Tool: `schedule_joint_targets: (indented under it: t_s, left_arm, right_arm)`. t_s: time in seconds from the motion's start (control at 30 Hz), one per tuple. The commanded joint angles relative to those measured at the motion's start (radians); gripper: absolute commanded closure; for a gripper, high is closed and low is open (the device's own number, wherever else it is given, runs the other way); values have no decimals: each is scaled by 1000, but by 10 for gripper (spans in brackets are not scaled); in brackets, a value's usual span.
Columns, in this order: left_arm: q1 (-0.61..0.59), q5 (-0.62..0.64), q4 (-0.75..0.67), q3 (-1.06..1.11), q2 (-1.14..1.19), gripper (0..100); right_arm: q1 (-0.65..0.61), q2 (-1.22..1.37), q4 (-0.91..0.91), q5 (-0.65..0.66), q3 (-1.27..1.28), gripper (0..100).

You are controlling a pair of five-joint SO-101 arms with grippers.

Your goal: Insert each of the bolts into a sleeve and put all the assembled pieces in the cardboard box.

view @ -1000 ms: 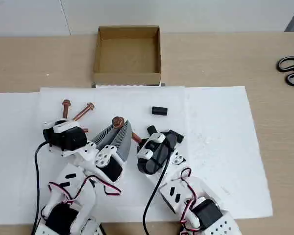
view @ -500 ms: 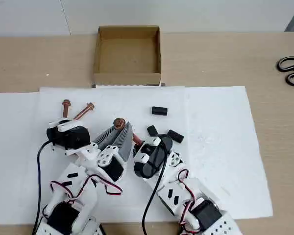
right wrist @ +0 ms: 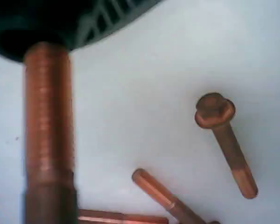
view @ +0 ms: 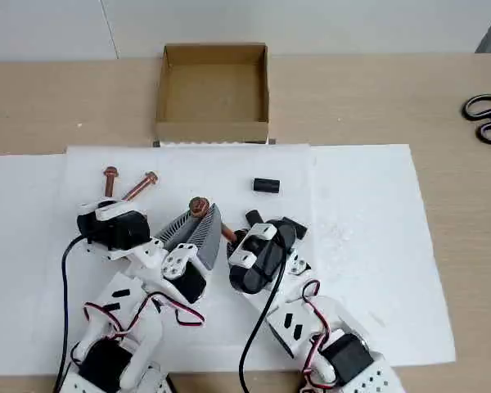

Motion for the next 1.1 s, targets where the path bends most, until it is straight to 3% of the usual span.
schedule_joint_targets:
  t_s: [0.0, 0.33, 0.53, 0.77, 1.07]
  left_arm:
    - [5, 3, 2, -2, -9, 994]
    - [44, 3, 15, 25, -11, 994]
    - [55, 0, 132, 21, -12, 994]
    - [169, -94, 313, 24, -14, 994]
    - [167, -184, 285, 77, -14, 991]
  right_arm:
    - [8, -22, -33, -5, -74, 997]
    - [-51, -22, -31, -6, -83, 997]
    - [-50, -21, -33, -2, -123, 997]
    - [-50, -21, -33, 0, -181, 997]
    - [-48, -21, -33, 0, -187, 997]
